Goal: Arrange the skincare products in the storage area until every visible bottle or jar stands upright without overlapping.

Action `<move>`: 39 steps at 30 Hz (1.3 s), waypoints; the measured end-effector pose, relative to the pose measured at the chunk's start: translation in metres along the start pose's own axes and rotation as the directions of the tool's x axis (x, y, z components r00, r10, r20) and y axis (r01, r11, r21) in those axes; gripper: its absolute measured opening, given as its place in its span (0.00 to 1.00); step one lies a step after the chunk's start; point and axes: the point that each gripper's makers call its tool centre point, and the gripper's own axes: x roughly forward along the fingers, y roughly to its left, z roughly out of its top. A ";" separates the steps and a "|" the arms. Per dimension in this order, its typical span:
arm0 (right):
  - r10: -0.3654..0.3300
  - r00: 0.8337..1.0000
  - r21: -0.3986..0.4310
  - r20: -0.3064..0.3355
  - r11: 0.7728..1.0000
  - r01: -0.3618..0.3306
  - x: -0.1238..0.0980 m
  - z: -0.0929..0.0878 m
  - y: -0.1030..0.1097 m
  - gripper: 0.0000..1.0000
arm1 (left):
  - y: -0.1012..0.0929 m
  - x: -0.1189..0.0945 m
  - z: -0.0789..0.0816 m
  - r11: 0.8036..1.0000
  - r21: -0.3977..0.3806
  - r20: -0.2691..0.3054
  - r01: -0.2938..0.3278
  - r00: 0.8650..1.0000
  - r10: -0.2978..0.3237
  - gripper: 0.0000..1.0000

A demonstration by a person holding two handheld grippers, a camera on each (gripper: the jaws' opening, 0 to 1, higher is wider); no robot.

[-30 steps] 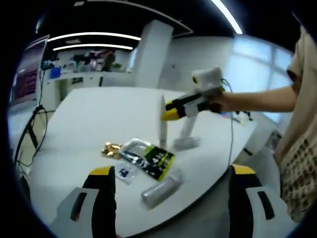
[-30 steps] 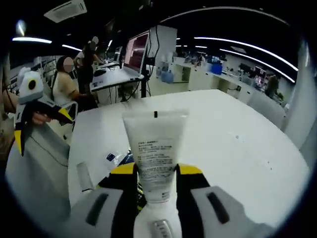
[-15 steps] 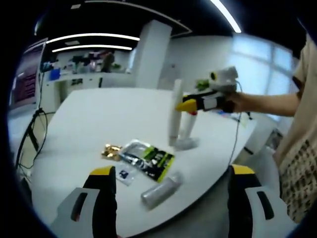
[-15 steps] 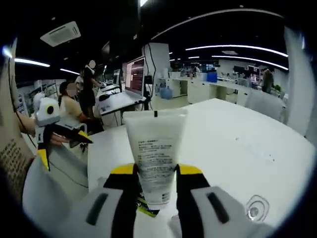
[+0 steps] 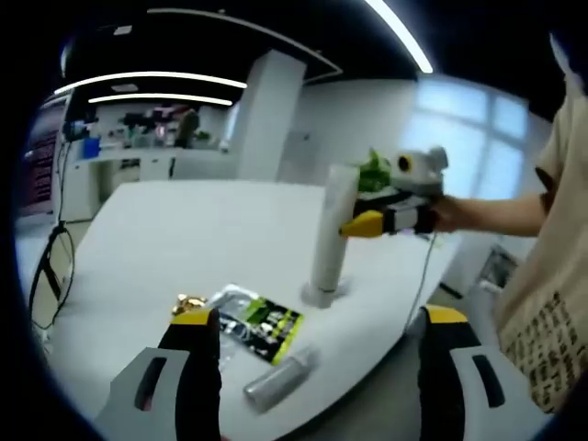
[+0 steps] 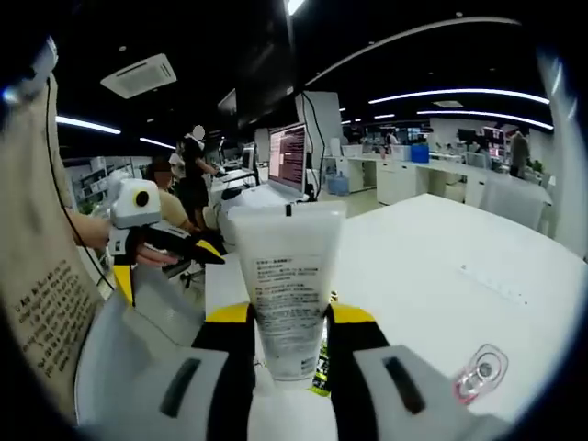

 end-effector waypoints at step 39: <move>0.282 0.949 -0.013 0.139 0.959 -0.283 -0.053 0.045 0.089 0.28 | -0.108 0.053 0.047 0.870 0.190 -0.039 0.455 0.889 -0.456 0.29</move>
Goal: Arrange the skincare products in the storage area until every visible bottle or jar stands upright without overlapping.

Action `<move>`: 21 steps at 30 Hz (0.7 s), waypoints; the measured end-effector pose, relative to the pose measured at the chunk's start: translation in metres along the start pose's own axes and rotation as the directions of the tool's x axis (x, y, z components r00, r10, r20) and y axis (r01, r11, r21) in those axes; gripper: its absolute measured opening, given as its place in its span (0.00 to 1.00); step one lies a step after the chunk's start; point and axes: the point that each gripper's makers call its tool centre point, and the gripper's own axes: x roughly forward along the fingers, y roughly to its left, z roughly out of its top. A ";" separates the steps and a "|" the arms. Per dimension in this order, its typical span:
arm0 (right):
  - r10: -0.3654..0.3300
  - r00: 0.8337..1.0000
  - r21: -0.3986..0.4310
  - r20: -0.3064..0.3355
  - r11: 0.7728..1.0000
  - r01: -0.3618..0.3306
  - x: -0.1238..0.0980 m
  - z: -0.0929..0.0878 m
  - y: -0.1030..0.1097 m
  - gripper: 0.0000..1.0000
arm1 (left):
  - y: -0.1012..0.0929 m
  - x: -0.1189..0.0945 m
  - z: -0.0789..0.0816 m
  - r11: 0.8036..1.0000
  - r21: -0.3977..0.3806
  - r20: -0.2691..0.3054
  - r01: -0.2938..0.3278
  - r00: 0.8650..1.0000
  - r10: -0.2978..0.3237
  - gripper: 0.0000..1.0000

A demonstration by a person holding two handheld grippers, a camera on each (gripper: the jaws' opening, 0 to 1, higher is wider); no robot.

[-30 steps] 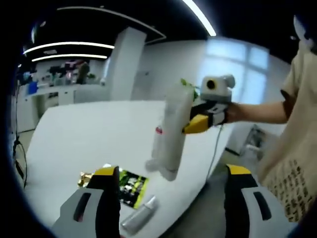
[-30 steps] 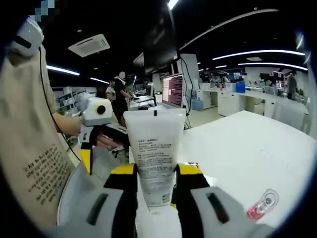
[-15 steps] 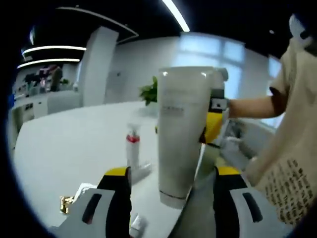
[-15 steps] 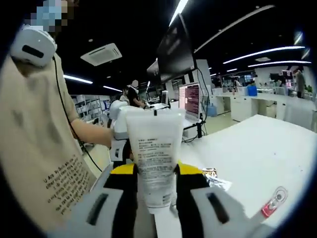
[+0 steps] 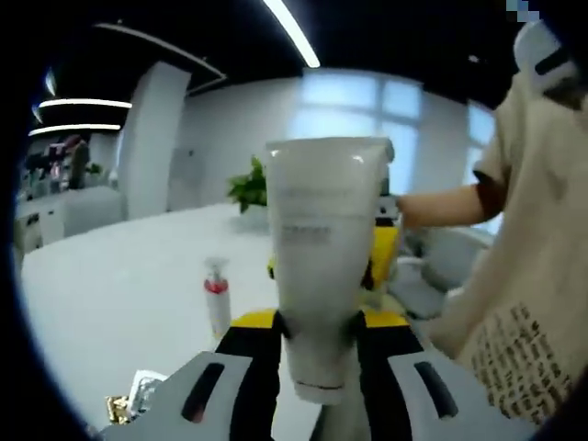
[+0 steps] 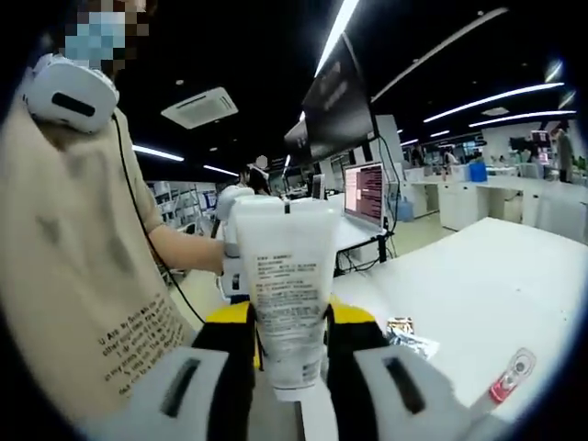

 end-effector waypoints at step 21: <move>-0.585 0.774 0.267 0.241 0.807 0.527 -0.015 0.038 -0.032 0.20 | 0.053 0.001 0.016 0.880 0.028 -0.043 -0.475 0.878 0.476 0.27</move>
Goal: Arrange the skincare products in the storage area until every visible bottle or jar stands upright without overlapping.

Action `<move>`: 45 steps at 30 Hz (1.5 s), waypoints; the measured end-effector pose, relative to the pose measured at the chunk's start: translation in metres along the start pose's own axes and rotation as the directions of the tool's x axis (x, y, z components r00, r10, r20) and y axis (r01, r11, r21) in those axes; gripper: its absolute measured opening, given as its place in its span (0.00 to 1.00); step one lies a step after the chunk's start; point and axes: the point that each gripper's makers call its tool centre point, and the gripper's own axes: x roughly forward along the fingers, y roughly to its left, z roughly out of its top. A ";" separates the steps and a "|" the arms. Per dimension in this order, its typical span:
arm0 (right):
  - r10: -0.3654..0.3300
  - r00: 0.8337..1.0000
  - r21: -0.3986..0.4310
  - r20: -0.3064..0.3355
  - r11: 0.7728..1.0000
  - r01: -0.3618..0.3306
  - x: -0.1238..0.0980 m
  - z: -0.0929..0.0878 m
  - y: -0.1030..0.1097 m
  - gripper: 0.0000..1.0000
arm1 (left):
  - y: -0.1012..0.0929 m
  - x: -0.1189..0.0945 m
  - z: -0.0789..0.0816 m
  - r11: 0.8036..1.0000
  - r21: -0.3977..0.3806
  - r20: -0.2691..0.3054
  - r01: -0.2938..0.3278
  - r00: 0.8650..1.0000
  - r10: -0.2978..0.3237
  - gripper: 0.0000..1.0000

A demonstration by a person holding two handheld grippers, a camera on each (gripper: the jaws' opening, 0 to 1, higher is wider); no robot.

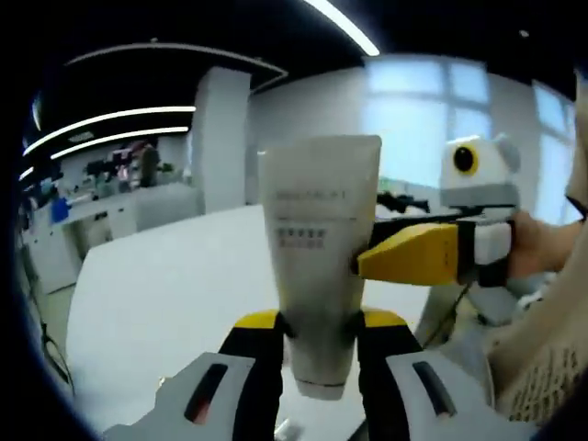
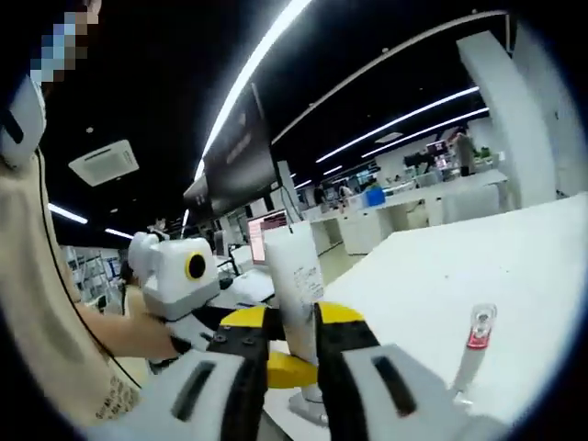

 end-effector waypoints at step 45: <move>-0.023 0.997 -0.160 -0.073 0.987 0.011 -0.024 -0.012 -0.043 0.08 | -0.035 0.023 -0.011 0.961 0.013 -0.043 0.277 0.960 -0.277 0.27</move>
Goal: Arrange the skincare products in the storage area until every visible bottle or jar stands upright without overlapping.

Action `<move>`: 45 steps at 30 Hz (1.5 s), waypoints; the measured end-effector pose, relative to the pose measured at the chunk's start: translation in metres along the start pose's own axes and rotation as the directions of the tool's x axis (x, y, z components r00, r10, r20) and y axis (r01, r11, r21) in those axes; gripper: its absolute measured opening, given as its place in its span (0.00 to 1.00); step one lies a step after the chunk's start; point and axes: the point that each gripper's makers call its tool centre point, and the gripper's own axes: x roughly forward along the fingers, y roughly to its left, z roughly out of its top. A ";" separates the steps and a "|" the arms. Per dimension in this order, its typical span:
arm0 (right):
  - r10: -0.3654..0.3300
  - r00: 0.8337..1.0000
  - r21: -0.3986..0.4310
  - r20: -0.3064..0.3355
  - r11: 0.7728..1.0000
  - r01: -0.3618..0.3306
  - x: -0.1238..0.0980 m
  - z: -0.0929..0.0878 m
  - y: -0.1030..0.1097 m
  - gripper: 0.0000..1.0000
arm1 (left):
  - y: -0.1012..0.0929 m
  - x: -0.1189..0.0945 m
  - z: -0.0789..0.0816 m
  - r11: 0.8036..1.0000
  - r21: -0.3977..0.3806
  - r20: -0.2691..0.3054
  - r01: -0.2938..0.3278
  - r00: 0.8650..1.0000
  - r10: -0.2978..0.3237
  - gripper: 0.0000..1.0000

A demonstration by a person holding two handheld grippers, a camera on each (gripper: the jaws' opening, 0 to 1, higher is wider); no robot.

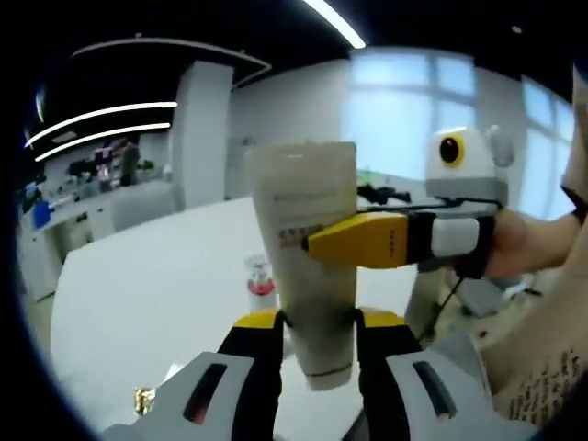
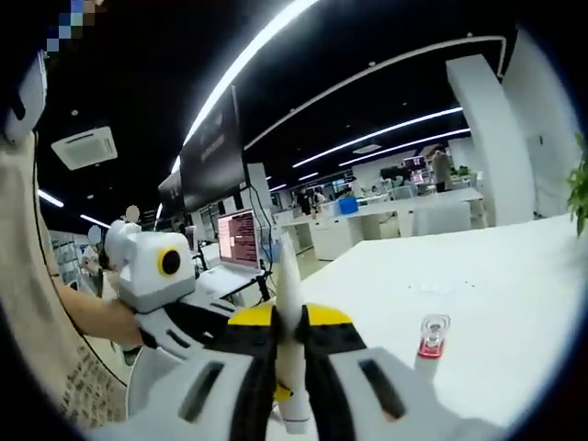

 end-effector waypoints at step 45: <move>0.298 0.937 -0.112 -0.181 0.941 -0.320 0.043 -0.016 -0.034 0.22 | 0.051 0.042 -0.008 0.969 0.114 -0.059 0.221 0.975 -0.215 0.11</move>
